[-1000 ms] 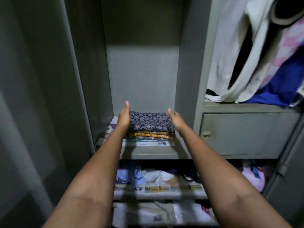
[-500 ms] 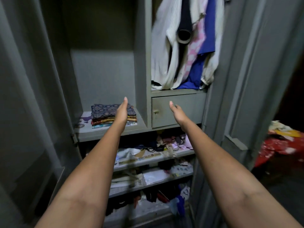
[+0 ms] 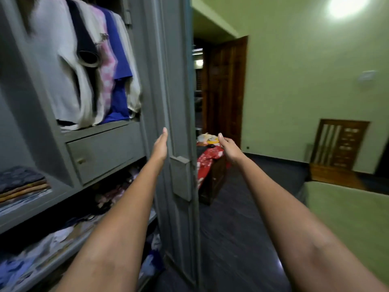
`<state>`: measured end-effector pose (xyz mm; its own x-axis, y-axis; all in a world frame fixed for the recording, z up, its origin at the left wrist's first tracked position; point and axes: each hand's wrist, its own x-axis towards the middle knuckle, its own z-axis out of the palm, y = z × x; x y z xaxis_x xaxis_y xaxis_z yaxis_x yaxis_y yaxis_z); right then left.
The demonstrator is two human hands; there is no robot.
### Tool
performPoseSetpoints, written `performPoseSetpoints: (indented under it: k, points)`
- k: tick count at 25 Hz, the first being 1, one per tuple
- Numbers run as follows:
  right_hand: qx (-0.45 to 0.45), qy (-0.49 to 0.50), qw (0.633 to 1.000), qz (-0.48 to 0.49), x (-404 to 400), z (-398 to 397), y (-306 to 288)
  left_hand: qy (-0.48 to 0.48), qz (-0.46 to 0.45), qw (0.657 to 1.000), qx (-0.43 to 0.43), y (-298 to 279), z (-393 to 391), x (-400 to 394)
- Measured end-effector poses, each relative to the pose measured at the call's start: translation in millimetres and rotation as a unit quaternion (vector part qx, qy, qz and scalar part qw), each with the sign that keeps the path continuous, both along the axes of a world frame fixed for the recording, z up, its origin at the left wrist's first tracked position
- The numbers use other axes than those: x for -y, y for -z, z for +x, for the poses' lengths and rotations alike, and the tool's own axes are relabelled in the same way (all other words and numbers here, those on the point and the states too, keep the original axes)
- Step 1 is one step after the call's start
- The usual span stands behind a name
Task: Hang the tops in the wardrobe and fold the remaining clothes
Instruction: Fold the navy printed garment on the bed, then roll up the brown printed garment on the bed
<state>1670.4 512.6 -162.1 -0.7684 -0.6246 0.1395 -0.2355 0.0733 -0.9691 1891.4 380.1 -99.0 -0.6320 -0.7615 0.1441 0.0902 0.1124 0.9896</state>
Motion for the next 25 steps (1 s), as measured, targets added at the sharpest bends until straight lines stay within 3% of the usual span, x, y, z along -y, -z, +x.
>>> performPoseSetpoints:
  k: [4, 9, 15, 25]
  points:
    - [0.017, 0.137, 0.990, 0.016, -135.5, 26.5, -33.0, 0.134, 0.017, 0.991, 0.016, 5.8, -60.1, -80.3]
    - [0.027, 0.208, 0.978, -0.007, -212.6, -7.7, -38.1, 0.228, 0.012, 0.973, 0.024, 8.3, -118.9, -129.0]
    - [0.008, 0.239, 0.970, -0.035, -235.0, -93.2, -37.6, 0.250, -0.013, 0.968, -0.004, -2.7, -215.1, -138.7]
    - [0.022, 0.209, 0.978, 0.015, -208.4, -344.4, -79.3, 0.232, -0.030, 0.972, -0.031, -28.7, -476.4, -104.5]
